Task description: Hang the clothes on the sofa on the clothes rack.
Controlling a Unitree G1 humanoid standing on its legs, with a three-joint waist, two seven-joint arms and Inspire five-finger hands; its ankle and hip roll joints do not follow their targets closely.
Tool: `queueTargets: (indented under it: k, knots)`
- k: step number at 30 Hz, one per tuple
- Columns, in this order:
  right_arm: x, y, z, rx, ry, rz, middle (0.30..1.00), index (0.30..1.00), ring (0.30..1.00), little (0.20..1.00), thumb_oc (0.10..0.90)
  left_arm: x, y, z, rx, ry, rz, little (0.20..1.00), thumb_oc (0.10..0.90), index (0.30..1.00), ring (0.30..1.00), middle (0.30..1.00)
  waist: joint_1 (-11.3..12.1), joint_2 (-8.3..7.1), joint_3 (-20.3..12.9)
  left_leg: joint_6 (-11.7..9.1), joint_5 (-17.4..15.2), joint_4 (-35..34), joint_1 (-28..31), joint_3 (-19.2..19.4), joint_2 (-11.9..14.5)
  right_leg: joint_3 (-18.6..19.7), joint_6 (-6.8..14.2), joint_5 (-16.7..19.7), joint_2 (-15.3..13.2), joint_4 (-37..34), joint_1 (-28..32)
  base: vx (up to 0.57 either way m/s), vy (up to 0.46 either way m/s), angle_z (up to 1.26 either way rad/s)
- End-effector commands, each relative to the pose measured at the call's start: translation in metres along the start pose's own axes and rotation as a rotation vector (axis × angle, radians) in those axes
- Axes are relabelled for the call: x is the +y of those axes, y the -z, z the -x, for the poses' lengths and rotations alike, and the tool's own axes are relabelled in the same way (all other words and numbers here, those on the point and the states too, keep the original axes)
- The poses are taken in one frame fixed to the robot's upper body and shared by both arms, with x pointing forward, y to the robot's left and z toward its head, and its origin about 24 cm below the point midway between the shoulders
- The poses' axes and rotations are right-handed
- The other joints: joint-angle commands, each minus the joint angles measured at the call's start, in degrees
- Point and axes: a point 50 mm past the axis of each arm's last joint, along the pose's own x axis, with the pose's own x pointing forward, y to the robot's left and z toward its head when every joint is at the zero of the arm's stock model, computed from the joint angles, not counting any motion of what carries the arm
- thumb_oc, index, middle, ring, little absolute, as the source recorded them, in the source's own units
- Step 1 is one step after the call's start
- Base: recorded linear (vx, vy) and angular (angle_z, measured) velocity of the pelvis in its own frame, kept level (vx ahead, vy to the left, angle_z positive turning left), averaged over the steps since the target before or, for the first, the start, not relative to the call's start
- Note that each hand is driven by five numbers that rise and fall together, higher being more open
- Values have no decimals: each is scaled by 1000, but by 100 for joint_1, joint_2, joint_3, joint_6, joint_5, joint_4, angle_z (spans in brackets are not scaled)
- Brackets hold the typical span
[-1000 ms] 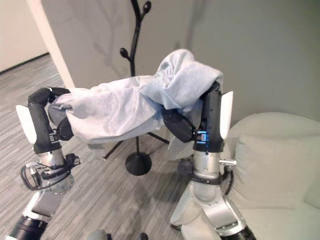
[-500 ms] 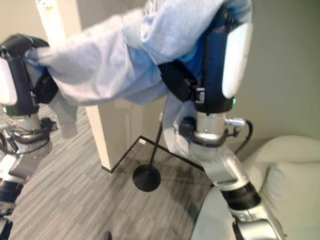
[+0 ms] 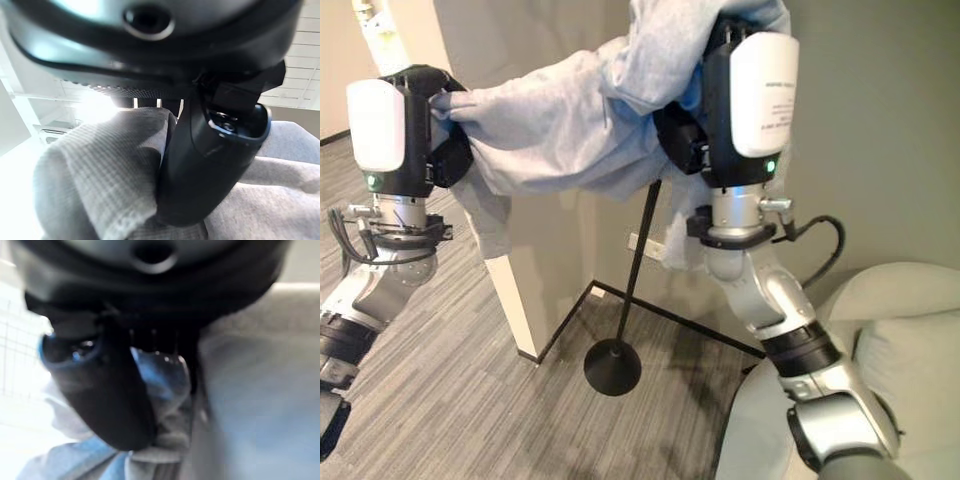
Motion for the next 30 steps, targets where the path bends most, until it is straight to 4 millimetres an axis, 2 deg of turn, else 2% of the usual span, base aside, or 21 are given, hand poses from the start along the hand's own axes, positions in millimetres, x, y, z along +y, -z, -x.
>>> queueTargets:
  k: [1,4,5,8,13,14,17,19,20,21,22,23,24,25,26,27,28,29,30]
  knots:
    - [-45,23,-36,-7,197,178,300,300,300,300,400,35,38,-37,142,-147,-122,300,400,300,300,300,259,139,-835,-231,-569,31,53,34,445,-27,74,-286,-8,732,-137,0,0,0]
    - [-41,33,-39,2,143,220,300,300,300,300,400,34,49,-45,172,-95,-182,300,400,300,300,300,214,163,-841,-245,-573,30,84,49,462,-23,88,-253,4,717,-138,0,0,0]
    - [-37,41,-38,32,106,234,300,300,300,300,400,31,59,-46,209,-47,-222,300,400,300,300,300,175,190,-853,-250,-578,28,100,58,462,-12,95,-231,8,710,-138,33,25,-5]
    - [-33,60,-42,80,40,283,300,300,300,300,400,27,70,-53,257,44,-276,300,400,300,300,300,91,240,-835,-252,-590,28,123,78,451,10,124,-117,-9,739,-174,31,35,-9]
    - [-34,74,-50,121,9,331,300,300,300,300,400,25,72,-62,274,73,-297,300,400,300,300,300,41,262,-790,-243,-590,37,86,73,419,57,160,20,-28,787,-236,20,53,-7]
    - [-39,85,-59,155,-6,380,300,300,300,300,400,25,71,-69,275,100,-316,300,400,300,300,300,-24,288,-754,-193,-633,65,57,51,337,144,190,130,-83,920,-310,64,161,-13]
    - [-46,92,-68,182,-8,412,300,300,300,300,400,20,68,-75,274,130,-331,300,400,300,300,300,-113,346,-623,-60,-724,175,45,6,207,342,147,317,-123,1707,-643,14,171,-2]
    - [-48,97,-70,201,-15,432,300,300,300,300,400,19,72,-72,290,151,-349,300,400,300,300,300,-152,441,-444,43,-774,292,65,21,178,429,88,695,-112,2470,-976,-35,158,-2]
    - [-48,97,-71,199,-14,432,300,300,300,300,400,19,72,-73,291,149,-348,300,400,300,300,300,-139,443,-437,45,-779,302,57,37,175,455,90,683,-113,2511,-1010,5,236,-8]
    - [-46,96,-80,201,-12,429,300,300,300,300,400,23,80,-70,317,176,-401,300,400,300,300,300,-169,633,-233,133,-813,298,194,119,217,323,49,881,-117,3445,-1495,144,289,-25]
    - [-43,98,-82,217,-21,423,300,300,300,300,400,27,88,-67,347,200,-437,300,400,300,300,300,-200,723,-210,138,-884,155,456,224,219,-138,-32,646,-182,3674,-1856,233,272,-39]
    - [-42,97,-83,213,-27,420,300,300,300,300,400,28,90,-66,349,207,-453,300,400,300,300,300,-262,718,-201,92,-903,86,562,191,209,-278,-85,407,-89,3453,-1905,295,81,-39]
    - [-41,97,-81,208,-43,418,300,300,300,300,400,30,92,-64,344,213,-472,300,400,300,300,300,-345,718,-165,53,-910,74,611,109,215,-272,-201,139,168,2962,-1974,255,-91,-24]
    - [-43,97,-80,205,-42,416,300,300,300,300,400,33,96,-60,358,216,-485,300,400,300,300,300,-385,660,-126,-7,-953,76,677,16,184,-165,-172,88,324,2312,-1968,269,-130,-4]
    - [-46,97,-79,192,-40,430,300,300,300,300,400,36,101,-56,378,218,-502,300,400,300,300,300,-430,588,-74,-83,-1015,53,771,-5,196,-152,-96,233,348,1506,-1971,217,-116,12]
    - [-47,103,-72,197,-63,481,300,300,300,300,400,34,106,-48,385,253,-548,300,400,300,300,300,-500,545,-55,-120,-1043,37,804,8,194,-95,-51,331,316,1070,-1993,257,-145,27]
    - [-46,105,-63,208,-86,456,300,300,300,300,400,32,111,-36,411,265,-519,300,400,300,300,300,-581,436,-179,-170,-1187,18,919,10,206,240,25,551,389,549,-1794,324,-150,85]
    - [-41,105,-48,214,-110,428,300,300,300,300,400,24,116,-18,435,310,-509,300,400,300,300,300,-564,424,-325,-211,-1192,18,949,9,278,356,-14,694,468,371,-1701,369,-175,89]
    - [-43,105,-39,209,-110,414,300,300,300,300,400,18,119,-2,453,348,-501,300,400,300,300,300,-561,432,-401,-236,-1174,18,940,-13,328,326,-41,726,501,262,-1626,238,-101,76]
